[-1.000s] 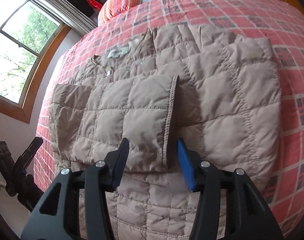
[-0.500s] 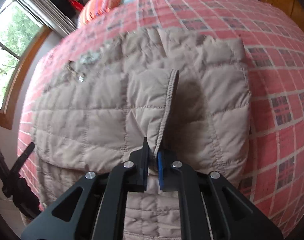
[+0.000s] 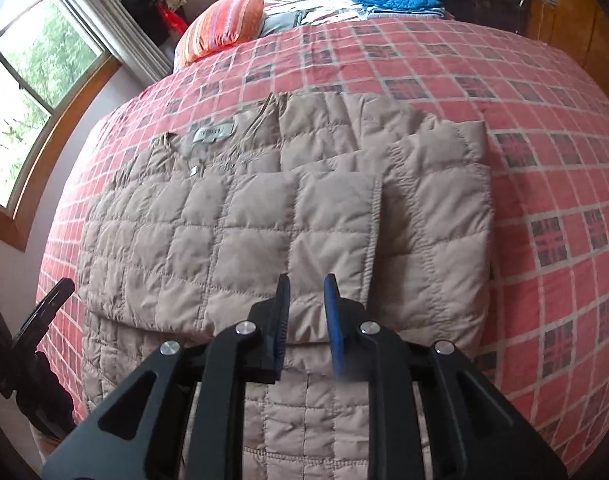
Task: Fold large clothes
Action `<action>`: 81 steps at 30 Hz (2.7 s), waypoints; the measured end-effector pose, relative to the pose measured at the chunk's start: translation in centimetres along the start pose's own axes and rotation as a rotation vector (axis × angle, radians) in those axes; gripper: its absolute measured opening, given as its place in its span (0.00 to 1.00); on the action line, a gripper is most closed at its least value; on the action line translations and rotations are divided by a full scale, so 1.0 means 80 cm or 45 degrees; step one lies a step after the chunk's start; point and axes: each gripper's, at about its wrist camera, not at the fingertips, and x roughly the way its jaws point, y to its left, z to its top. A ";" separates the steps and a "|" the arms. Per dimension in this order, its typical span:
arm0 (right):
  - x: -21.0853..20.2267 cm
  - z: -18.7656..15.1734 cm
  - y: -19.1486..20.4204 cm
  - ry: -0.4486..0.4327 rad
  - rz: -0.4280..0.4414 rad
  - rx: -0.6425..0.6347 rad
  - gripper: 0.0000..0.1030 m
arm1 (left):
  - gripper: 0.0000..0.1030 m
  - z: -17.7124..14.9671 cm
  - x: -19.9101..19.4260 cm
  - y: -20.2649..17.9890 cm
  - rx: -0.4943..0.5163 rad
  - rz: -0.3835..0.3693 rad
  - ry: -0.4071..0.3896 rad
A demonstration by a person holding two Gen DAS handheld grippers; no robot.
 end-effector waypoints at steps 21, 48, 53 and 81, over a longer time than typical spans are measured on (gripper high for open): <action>-0.012 -0.035 -0.033 -0.051 0.136 -0.070 0.39 | 0.47 -0.031 0.010 0.019 -0.015 0.005 0.132; -0.123 -0.353 -0.148 0.043 0.080 -0.048 0.64 | 0.77 -0.294 -0.196 0.154 -0.096 0.090 0.187; -0.117 -0.368 -0.163 0.065 0.079 -0.014 0.64 | 0.77 -0.312 -0.191 0.154 -0.124 0.008 0.225; -0.104 -0.385 -0.153 0.082 0.189 -0.065 0.12 | 0.14 -0.320 -0.194 0.121 -0.120 -0.083 0.208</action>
